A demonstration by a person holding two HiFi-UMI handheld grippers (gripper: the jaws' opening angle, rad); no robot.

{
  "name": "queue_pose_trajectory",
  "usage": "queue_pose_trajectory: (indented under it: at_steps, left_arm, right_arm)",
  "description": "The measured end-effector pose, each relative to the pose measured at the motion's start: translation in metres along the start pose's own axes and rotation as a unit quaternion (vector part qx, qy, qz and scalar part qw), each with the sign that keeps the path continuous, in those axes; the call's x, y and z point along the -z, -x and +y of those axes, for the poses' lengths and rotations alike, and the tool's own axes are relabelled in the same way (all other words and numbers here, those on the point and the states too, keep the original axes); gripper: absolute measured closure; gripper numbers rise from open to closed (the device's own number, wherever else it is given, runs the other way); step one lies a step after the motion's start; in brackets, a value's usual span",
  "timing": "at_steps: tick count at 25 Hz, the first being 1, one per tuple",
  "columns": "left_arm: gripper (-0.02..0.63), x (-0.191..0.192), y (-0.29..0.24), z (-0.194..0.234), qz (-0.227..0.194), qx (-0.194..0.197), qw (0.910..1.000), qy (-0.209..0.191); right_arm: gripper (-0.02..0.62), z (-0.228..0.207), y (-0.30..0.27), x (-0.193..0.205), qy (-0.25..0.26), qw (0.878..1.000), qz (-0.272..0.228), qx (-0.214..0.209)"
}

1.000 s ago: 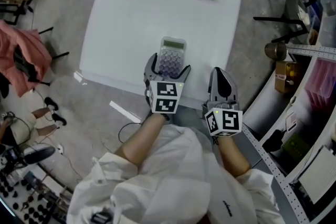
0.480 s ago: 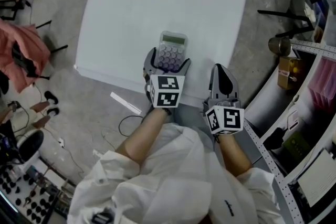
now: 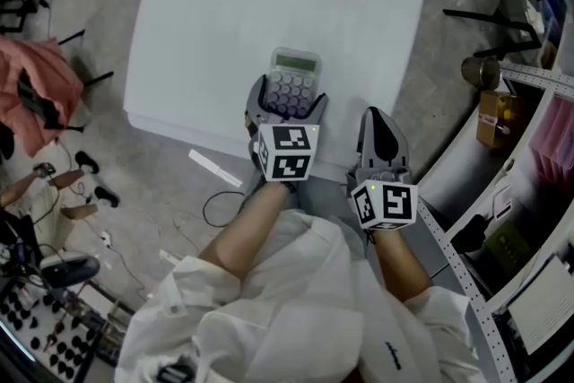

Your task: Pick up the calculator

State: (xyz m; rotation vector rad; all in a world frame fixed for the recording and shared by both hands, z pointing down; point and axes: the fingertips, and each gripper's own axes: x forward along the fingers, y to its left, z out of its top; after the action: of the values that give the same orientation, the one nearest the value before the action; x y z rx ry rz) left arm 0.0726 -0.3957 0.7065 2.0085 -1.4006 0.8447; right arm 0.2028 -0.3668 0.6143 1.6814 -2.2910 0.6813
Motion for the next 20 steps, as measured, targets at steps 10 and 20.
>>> queue_pose_trajectory:
  at_steps: [10, 20]
  left_arm:
    - [0.112, 0.001, -0.004, 0.0, 0.0, -0.009, 1.0, 0.002]
    - [0.114, -0.003, -0.004, 0.004, 0.009, 0.022, 0.9987, -0.045]
  right_arm:
    - [0.578, 0.002, 0.002, 0.003, -0.004, 1.0, -0.002, 0.004]
    - [0.578, 0.008, 0.011, -0.01, -0.001, 1.0, -0.014, 0.012]
